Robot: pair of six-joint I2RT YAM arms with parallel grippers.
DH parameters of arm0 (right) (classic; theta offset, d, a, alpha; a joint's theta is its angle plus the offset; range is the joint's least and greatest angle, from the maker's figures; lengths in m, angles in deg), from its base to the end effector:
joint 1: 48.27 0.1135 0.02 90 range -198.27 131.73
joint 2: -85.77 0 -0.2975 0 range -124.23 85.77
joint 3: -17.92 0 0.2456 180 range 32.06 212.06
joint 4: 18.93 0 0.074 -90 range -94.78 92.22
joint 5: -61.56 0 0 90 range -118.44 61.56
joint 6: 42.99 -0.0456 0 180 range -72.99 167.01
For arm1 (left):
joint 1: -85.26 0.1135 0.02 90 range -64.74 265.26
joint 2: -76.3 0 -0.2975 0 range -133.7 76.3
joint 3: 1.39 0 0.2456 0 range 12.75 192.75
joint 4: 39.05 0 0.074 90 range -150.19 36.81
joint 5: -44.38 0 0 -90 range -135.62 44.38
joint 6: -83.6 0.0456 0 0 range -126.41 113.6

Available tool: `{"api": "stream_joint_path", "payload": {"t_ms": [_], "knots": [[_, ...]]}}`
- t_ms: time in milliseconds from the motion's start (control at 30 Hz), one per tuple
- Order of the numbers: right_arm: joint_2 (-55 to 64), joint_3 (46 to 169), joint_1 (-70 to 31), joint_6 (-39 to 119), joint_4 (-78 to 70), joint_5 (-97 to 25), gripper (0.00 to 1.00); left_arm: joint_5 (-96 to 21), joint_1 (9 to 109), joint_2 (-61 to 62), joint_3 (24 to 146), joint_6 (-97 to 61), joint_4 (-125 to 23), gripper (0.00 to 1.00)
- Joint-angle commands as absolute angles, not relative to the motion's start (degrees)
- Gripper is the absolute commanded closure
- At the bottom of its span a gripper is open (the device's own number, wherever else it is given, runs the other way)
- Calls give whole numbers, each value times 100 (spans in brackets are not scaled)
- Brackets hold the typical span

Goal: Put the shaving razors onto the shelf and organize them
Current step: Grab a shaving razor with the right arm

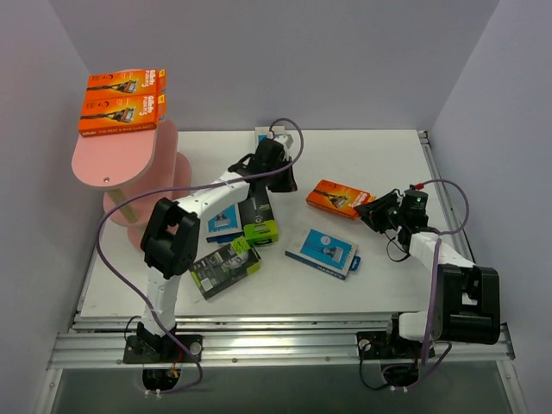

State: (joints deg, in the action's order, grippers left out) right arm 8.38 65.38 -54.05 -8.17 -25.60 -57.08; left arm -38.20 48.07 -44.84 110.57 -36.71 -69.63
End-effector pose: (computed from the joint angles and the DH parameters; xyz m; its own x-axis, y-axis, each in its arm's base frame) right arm 0.2735 -0.0057 0.2363 -0.5114 0.7760 -0.3692 0.1229 0.4913 0.8623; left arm 0.4011 -0.3117 0.2527 -0.7823 -0.0346 -0.6220 0.3286 0.8253 -0.4593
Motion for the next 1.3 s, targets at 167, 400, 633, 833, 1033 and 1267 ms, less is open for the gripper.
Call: {"api": "stream_joint_path", "payload": {"t_ms": [167, 400, 633, 833, 1033, 1267], "knots": [[1255, 6994, -5328, -520, -2272, -6104, 100, -4140, 5010, -3086, 10980, -3225, -7217, 80], [1458, 7520, -5258, -414, -2008, -6263, 100, -3999, 4870, -1547, 10522, -2848, -7349, 75], [1607, 8233, -5100, -484, -1885, -6394, 100, -4350, 4808, 245, 9995, -2794, -7489, 70], [1660, 8961, -4862, -616, -1867, -6421, 100, -4482, 4922, 1099, 9740, -3110, -7780, 66], [1502, 9682, -4177, -748, -1981, -6368, 100, -4991, 5036, 2030, 9712, -3234, -8183, 63], [1195, 10439, -3193, -1082, -2333, -6061, 100, -6880, 5063, 2427, 10275, -2434, -9054, 62]]}}
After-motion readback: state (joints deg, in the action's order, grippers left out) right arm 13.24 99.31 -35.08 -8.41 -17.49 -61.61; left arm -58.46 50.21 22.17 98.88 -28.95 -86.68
